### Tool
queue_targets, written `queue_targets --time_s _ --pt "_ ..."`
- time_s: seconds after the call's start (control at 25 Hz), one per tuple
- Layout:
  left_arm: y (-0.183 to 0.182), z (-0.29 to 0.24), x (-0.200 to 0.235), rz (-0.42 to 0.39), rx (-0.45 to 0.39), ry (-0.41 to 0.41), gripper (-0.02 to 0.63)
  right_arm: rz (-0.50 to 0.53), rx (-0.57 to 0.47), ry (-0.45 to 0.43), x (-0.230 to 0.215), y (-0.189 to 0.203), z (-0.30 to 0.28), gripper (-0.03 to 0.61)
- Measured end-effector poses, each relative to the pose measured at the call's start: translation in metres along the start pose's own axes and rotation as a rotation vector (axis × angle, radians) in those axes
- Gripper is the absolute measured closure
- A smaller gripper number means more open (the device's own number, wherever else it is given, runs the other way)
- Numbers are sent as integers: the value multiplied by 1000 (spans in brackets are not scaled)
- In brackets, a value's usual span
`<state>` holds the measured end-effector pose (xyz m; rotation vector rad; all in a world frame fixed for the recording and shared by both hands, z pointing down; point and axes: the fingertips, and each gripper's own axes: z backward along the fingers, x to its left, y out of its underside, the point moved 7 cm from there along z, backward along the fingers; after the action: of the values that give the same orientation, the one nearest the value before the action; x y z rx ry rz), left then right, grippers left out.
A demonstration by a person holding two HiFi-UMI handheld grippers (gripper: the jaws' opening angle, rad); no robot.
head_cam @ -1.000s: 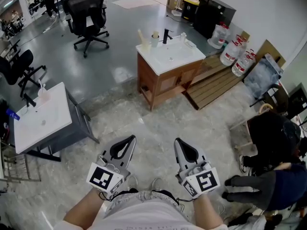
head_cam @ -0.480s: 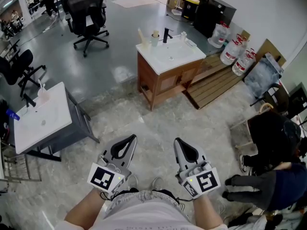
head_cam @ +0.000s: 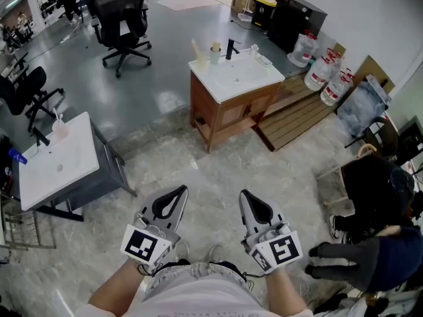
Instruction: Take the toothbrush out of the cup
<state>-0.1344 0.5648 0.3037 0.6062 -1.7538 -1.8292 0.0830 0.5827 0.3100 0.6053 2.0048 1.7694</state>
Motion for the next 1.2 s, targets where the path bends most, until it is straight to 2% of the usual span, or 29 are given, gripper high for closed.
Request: queue_targets --time_s 0.4,1.2 --pt "3 -1 -2 7 6 3 592 -2 2 7 -1 1 2 550" --pt "2 2 0 5 17 -15 463 -18 2 5 -3 1 5 462"
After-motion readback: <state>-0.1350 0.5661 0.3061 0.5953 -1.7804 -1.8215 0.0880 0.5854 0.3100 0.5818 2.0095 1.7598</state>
